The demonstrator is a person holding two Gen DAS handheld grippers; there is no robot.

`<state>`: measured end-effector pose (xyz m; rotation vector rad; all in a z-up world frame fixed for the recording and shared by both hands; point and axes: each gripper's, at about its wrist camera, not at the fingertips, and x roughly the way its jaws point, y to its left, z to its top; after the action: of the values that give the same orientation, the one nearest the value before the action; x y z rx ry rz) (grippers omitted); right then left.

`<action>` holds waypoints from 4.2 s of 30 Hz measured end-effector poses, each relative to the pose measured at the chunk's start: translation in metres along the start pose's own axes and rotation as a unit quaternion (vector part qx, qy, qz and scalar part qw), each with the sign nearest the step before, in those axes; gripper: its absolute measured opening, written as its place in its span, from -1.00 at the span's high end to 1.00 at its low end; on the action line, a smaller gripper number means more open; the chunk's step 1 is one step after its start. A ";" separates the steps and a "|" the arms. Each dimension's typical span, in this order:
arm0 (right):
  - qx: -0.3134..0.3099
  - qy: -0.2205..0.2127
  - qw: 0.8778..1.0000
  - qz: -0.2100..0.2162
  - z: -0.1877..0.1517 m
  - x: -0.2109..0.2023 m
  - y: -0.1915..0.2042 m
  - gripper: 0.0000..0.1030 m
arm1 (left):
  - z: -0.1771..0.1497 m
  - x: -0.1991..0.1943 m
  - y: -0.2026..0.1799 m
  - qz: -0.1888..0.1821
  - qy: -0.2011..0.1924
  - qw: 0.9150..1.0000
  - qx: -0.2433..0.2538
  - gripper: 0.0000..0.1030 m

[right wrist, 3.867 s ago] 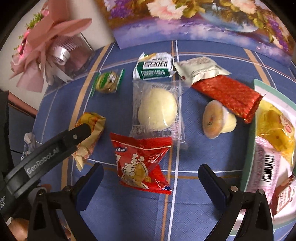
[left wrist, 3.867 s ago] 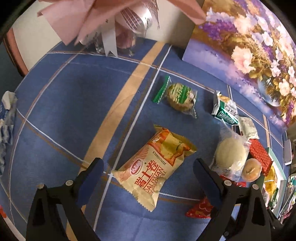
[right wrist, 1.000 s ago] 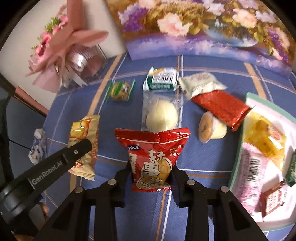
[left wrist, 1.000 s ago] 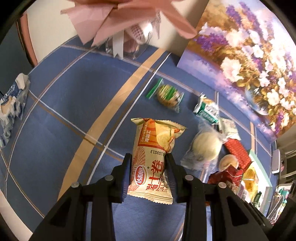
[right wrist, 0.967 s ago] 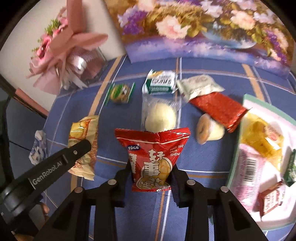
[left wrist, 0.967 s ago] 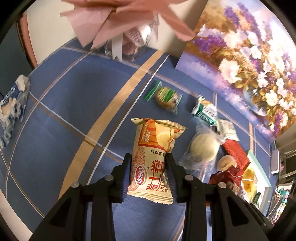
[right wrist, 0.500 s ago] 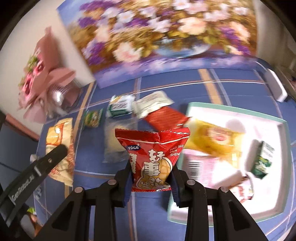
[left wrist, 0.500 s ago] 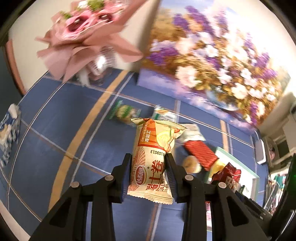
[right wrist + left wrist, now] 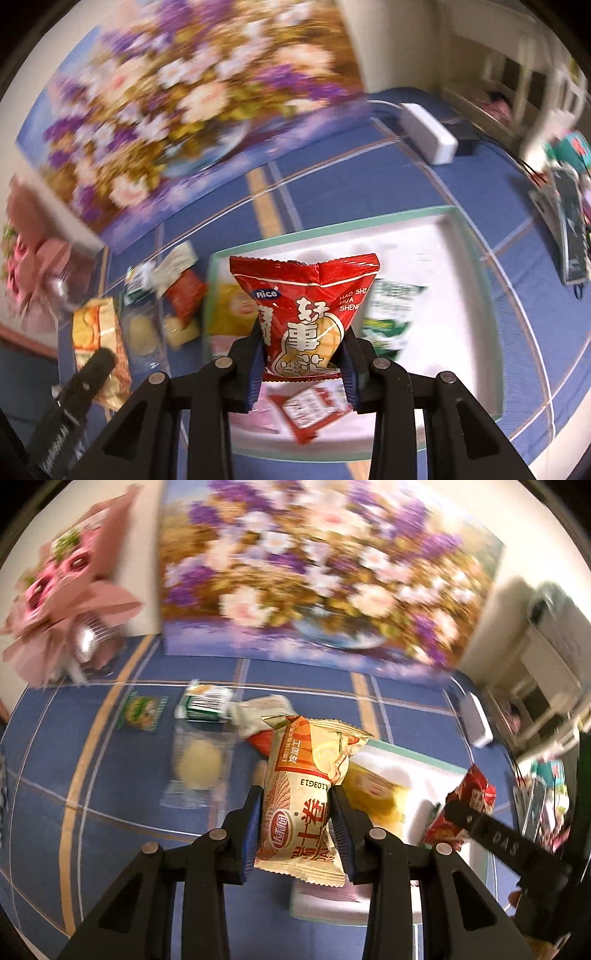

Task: Organize snacks
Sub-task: 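Carry croissant pack with left tool while right tool carries red nice pack over tray, then open left tool to drop croissant pack while right tool releases red nice pack, then withdraw both tools from the tray toward the remaining snacks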

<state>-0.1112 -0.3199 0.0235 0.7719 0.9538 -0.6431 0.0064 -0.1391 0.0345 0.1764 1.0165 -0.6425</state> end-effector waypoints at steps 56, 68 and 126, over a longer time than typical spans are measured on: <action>0.032 0.054 0.996 -0.070 0.001 0.023 -0.067 -0.55 | -0.001 0.052 -0.031 0.053 0.077 0.995 -0.037 -0.61; -0.010 0.041 0.997 -0.067 0.000 0.020 -0.042 -0.91 | 0.003 0.050 0.012 0.107 0.056 0.989 -0.084 -0.70; -0.125 0.051 0.986 0.094 -0.024 0.084 0.154 -0.46 | 0.027 0.043 0.180 0.106 0.008 0.974 -0.200 -0.71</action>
<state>0.0329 -0.2243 -0.0157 0.6666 1.0192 -0.3142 0.1457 -0.0235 -0.0140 -0.0650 1.1057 -0.2339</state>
